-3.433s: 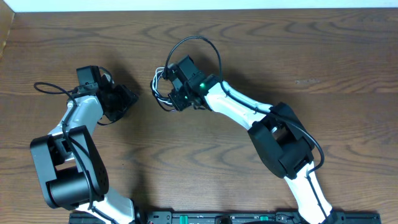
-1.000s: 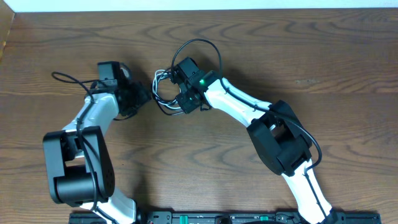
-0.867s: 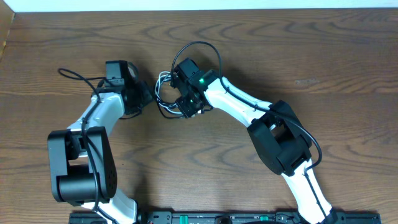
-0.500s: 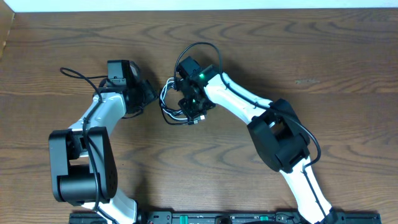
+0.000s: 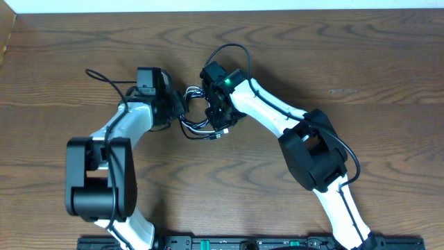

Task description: Untangle cables

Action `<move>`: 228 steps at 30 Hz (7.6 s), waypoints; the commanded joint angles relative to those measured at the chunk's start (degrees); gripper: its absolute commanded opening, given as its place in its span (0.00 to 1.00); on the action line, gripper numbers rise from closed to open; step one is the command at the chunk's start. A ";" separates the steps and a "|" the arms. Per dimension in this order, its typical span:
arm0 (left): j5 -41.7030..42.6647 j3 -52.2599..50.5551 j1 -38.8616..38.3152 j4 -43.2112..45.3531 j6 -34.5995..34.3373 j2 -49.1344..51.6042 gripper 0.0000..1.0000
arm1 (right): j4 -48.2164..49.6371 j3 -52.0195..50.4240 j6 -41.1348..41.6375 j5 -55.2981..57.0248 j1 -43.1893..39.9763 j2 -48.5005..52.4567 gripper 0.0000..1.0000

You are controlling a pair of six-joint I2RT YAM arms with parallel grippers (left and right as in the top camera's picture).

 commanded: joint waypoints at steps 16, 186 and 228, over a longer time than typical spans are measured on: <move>-2.95 0.72 0.24 -0.55 -6.01 3.67 0.46 | -6.25 -1.11 2.80 19.85 -0.55 1.75 0.06; 10.80 1.60 16.22 -6.86 -1.66 -3.30 0.50 | 14.99 11.98 3.32 -7.13 5.62 9.01 0.23; 14.86 1.60 16.22 -5.99 -0.72 -3.30 0.50 | 16.13 8.50 0.92 -6.51 5.31 8.72 0.01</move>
